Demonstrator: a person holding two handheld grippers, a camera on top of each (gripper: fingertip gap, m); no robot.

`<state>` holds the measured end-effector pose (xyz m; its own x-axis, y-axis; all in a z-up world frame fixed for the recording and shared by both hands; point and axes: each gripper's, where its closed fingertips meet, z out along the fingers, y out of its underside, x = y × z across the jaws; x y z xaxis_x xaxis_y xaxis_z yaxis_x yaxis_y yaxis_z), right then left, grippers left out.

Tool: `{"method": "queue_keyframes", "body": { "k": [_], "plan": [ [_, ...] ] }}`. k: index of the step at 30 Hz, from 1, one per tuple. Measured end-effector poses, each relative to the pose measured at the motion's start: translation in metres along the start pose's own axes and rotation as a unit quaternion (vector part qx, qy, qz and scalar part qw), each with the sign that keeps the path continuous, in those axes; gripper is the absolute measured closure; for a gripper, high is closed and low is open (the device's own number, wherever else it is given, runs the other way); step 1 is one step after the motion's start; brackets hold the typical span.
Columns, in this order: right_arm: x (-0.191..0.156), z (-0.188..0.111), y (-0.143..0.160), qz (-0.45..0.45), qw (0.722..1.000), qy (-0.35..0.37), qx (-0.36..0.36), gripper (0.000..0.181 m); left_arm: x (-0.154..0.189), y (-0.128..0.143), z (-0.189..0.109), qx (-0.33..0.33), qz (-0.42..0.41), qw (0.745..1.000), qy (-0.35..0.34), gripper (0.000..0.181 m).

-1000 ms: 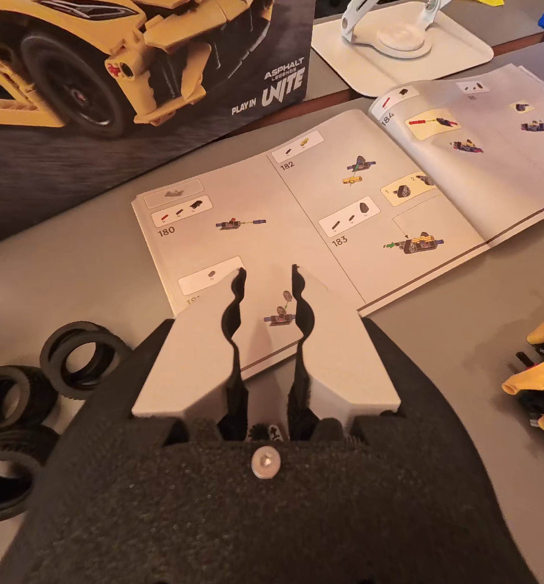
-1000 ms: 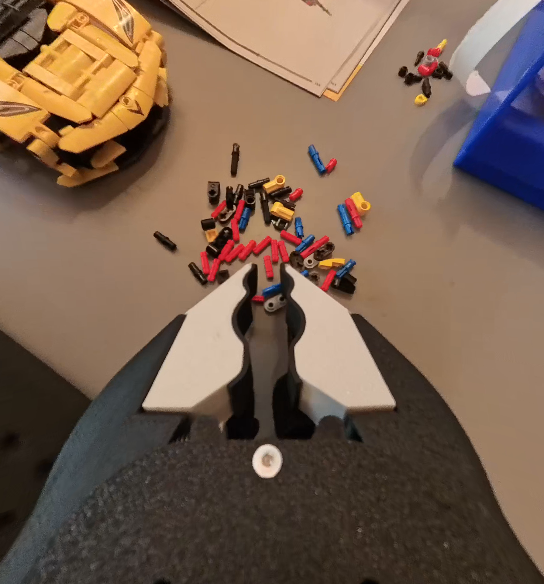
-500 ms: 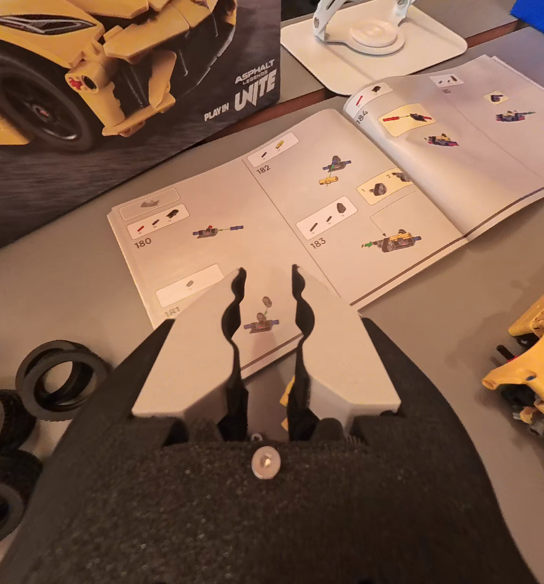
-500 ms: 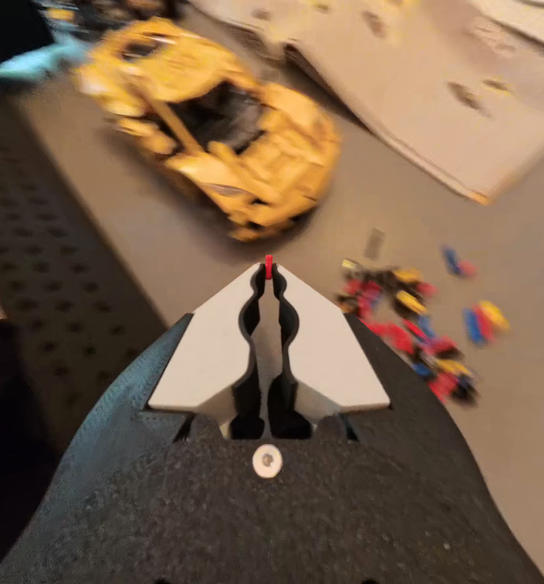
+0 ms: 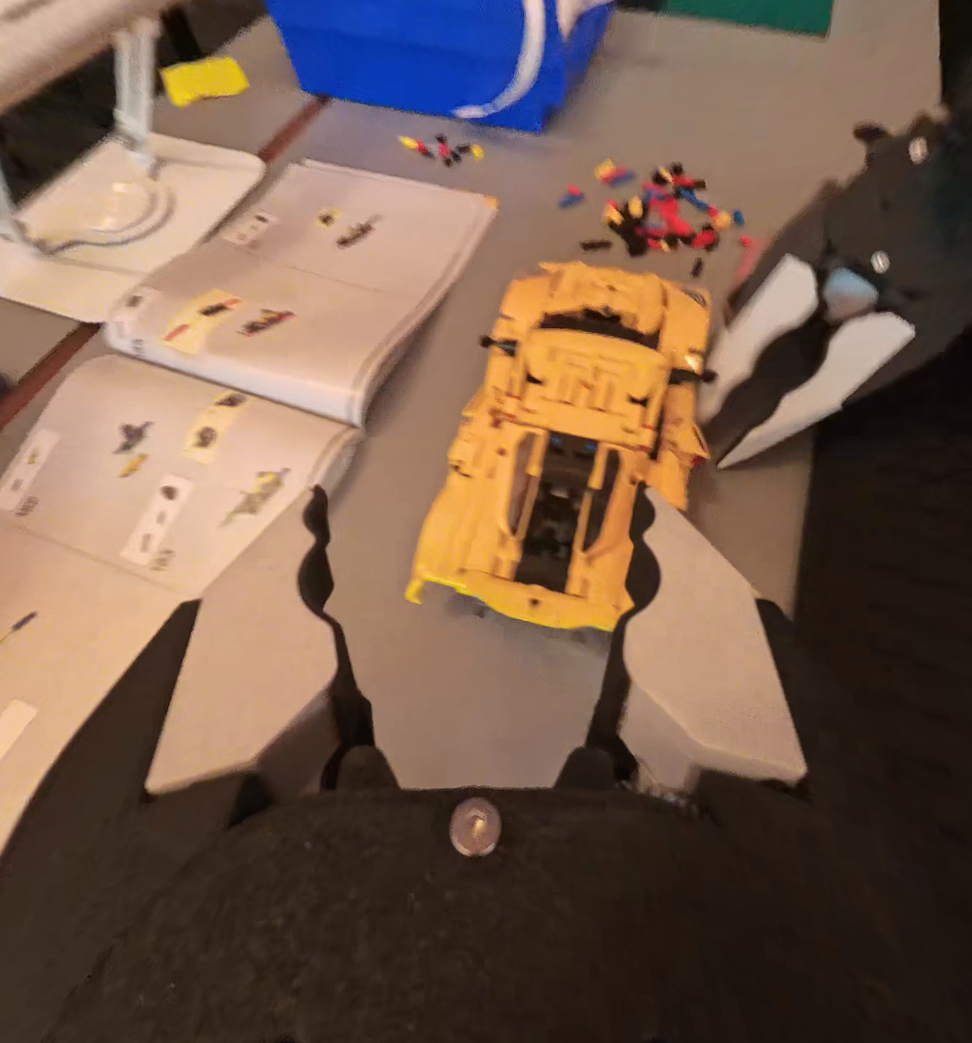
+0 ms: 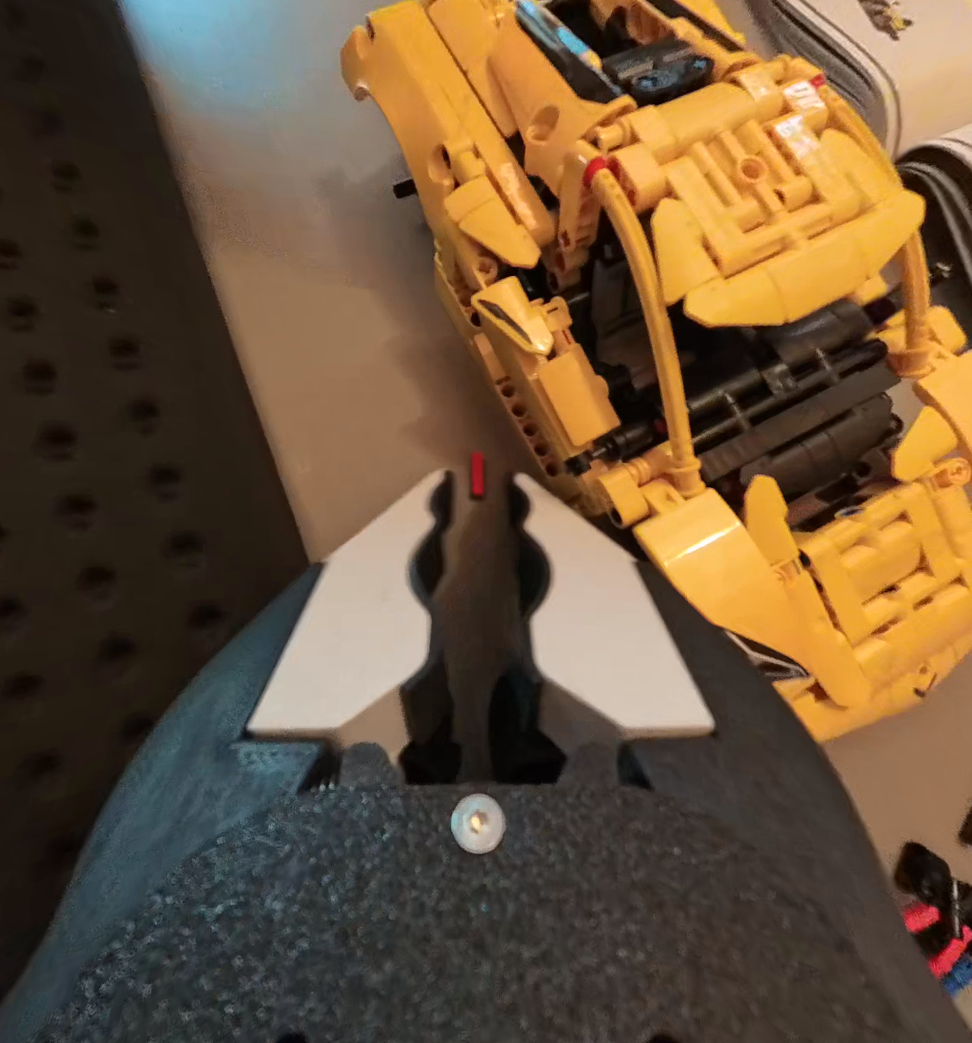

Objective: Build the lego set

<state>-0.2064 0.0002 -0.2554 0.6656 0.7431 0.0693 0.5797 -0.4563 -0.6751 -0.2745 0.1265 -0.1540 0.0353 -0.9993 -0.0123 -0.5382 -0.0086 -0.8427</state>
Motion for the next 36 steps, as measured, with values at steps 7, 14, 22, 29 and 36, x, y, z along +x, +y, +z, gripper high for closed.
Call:
{"method": "queue_keyframes", "body": {
  "k": [7, 14, 22, 29, 36],
  "plan": [
    [0.05, -0.088, -0.006, 0.091, 0.982, 0.086, 0.139, 0.142, 0.045, 0.039, 0.009, -0.041, -0.012, 0.999, -0.02, 0.071],
    [0.075, -0.049, 0.039, 0.107, 0.986, 0.129, 0.021, 0.101, 0.041, 0.055, 0.028, -0.066, -0.01, 0.995, -0.074, 0.076],
    [0.088, -0.021, 0.014, 0.084, 0.988, 0.128, -0.004, 0.1, -0.006, 0.062, 0.019, -0.1, -0.024, 0.99, -0.092, 0.076],
    [0.113, -0.063, 0.023, 0.137, 0.979, 0.148, 0.023, 0.105, -0.023, 0.044, 0.002, -0.084, -0.053, 0.992, -0.072, 0.078],
    [0.186, -0.153, 0.111, 0.265, 0.935, 0.232, 0.052, 0.149, -0.11, -0.005, -0.03, 0.136, -0.19, 0.944, -0.232, 0.099]
  ]
}}
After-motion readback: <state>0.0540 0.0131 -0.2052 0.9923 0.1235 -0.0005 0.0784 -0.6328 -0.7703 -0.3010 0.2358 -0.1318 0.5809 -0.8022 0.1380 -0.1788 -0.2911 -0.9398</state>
